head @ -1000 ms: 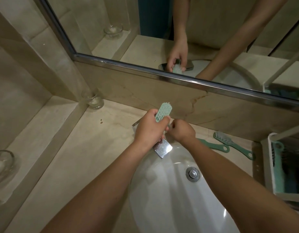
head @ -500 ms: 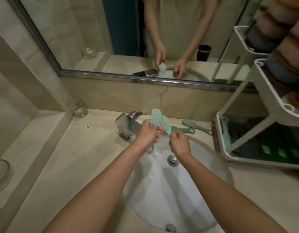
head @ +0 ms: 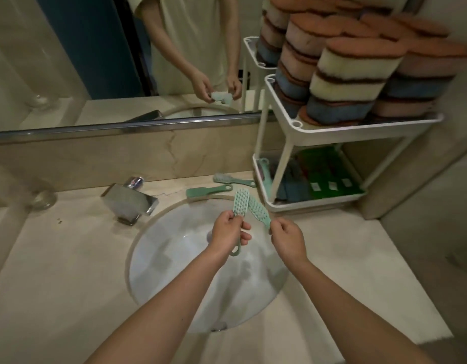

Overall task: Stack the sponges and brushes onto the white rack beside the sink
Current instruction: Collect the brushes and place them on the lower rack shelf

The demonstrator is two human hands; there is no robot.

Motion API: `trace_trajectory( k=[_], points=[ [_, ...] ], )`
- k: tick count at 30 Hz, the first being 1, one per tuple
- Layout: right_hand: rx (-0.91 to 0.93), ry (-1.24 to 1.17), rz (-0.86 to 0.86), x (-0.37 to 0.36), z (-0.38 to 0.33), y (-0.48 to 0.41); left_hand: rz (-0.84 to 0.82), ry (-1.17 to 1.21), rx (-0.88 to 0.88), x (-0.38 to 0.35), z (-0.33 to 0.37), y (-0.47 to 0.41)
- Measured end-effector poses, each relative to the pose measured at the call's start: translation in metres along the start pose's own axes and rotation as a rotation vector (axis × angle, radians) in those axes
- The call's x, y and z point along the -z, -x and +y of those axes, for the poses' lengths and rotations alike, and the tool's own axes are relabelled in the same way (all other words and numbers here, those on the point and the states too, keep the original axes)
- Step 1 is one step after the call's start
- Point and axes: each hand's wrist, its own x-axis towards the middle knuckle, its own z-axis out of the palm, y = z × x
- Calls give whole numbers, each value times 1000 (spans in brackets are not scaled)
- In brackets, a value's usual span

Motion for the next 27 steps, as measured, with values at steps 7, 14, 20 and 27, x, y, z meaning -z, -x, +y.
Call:
trace_trajectory(
  k=[7,14,20,27],
  points=[
    [-35,-57,77,61,23,-10,-14,16,-15,-52,-5,13],
    [-57,-116,35,96,16,-36,-3,-61,-45,-101,6,7],
    [-16,-105,-49,116,6,-69,-2,-29,-97,-131,28,-2],
    [-43,4,-257,129,-7,-109,159,-17,-41,-166,52,-30]
  ],
)
